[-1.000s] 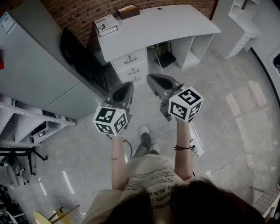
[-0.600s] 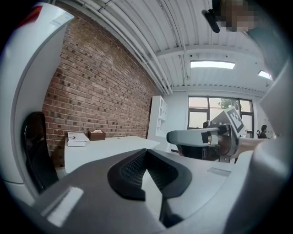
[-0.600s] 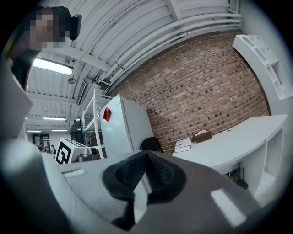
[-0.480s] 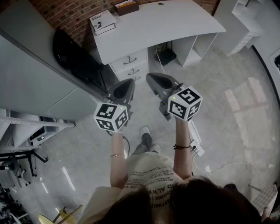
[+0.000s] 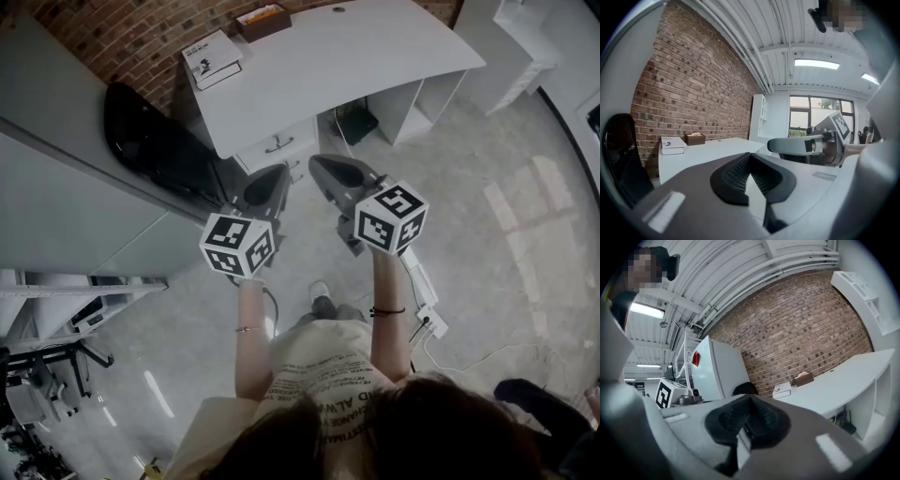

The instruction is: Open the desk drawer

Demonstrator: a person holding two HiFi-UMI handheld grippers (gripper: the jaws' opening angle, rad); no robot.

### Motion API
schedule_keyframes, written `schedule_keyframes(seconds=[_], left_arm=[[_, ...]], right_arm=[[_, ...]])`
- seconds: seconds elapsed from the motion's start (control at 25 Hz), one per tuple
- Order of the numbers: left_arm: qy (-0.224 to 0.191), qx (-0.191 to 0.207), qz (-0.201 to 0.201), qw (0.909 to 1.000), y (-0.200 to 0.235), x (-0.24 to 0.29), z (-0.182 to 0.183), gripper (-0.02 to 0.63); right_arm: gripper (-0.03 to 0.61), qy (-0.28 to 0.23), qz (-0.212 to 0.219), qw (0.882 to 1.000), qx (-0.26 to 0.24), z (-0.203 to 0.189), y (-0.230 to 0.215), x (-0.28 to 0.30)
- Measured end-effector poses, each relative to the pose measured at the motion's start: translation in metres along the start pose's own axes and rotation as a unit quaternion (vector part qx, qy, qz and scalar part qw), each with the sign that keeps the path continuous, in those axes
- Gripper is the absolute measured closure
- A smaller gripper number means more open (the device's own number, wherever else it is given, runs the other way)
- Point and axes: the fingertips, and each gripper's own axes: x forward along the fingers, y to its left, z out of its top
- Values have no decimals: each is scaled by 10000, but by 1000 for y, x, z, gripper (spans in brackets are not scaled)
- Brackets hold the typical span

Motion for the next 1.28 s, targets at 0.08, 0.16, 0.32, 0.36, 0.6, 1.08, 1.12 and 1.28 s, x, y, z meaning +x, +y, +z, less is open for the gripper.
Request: schedule_keyframes(seconds=[0.08,0.16,0.32,0.36,0.6,1.08,1.12,1.28], left_arm=[[-21,21,-6,10000,9,4,3,615],[-38,16,29,10000,18,6,4,615],[-94,-67,162,9998,34,11,8,615],[-93,-93,200,9997,37,13,7,615],[-127,-316,530,9980,65,29,6,615],[-172,-687,1206,9902,111,77,3,615],[-171,-720,1258,9893,114,81,2,615],[-113,-819,1418,9864,120,96,-8,615]], right_arm=[[575,-24,-49,10000,18,1,-6,8],[575,-23,-45,10000,23,2,-10,16],[575,102,180,9998,-48,3,-10,31],[575,137,216,9997,-56,2,-12,34],[575,311,411,9986,-61,9,-36,60],[575,756,952,9926,-72,23,-95,115],[575,803,994,9918,-64,22,-99,119],[575,1012,1086,9889,-28,11,-115,128]])
